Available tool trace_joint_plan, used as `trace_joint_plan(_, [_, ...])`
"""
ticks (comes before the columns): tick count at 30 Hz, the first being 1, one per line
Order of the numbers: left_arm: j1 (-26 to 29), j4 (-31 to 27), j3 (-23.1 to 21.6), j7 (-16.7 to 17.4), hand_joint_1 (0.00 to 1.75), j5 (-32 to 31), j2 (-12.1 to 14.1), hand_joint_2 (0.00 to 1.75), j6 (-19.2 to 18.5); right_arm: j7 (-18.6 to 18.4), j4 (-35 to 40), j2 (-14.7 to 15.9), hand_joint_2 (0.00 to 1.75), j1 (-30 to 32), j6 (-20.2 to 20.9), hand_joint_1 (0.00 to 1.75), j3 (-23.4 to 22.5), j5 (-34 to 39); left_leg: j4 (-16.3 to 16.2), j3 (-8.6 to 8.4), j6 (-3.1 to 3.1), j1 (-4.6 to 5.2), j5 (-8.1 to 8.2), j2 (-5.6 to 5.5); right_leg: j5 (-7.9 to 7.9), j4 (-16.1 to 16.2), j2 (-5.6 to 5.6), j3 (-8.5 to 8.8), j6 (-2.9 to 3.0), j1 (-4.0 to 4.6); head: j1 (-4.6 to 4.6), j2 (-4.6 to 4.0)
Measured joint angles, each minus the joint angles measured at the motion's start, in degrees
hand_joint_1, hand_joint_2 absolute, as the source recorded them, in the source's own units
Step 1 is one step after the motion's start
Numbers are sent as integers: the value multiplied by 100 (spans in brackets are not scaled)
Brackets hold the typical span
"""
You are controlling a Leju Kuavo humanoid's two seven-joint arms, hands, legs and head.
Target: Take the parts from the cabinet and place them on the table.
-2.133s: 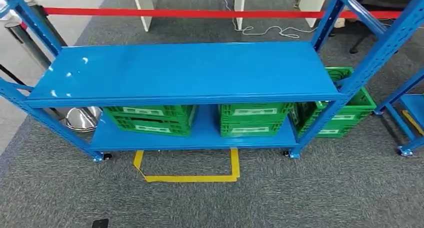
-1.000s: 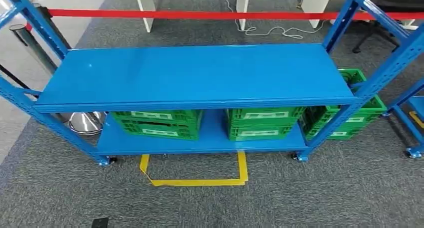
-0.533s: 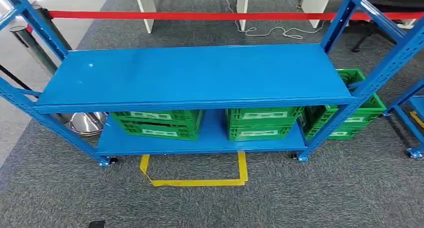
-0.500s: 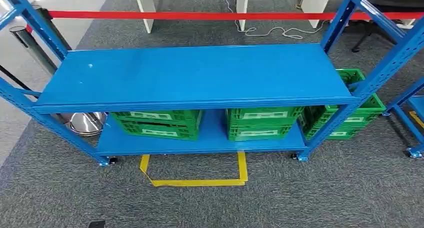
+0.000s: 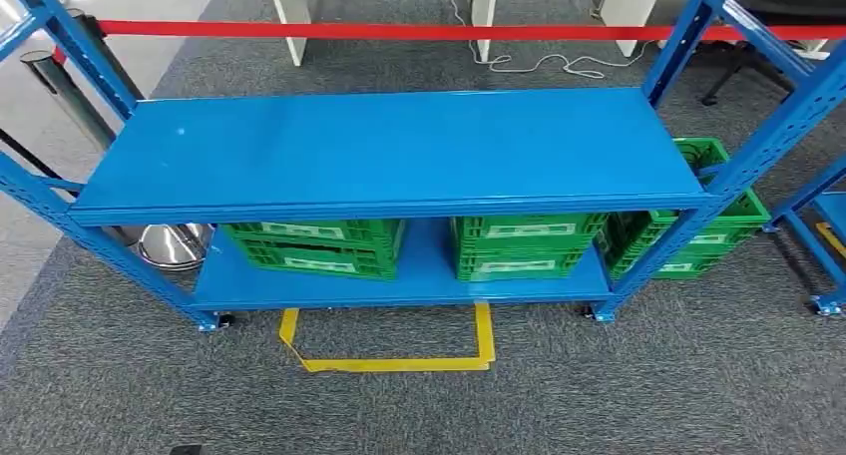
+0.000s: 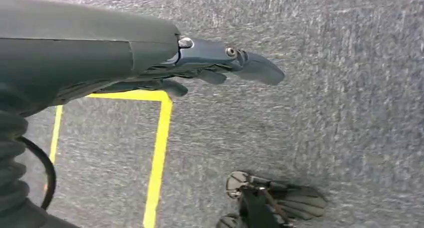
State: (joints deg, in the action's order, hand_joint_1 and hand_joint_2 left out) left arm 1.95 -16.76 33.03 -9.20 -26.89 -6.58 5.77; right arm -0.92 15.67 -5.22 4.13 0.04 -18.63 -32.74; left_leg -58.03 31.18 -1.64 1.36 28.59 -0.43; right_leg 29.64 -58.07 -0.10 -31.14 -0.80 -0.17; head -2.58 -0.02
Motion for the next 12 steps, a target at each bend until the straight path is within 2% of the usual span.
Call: trace_joint_plan(12, [298, -208, -1469, 444, 0, 1292, 275, 0, -267, 48, 247, 212, 0, 195, -2, 0, 785, 1572, 1, 0, 0, -1, 0, 0, 0, 0, 0, -1, 0, 1, -2, 0])
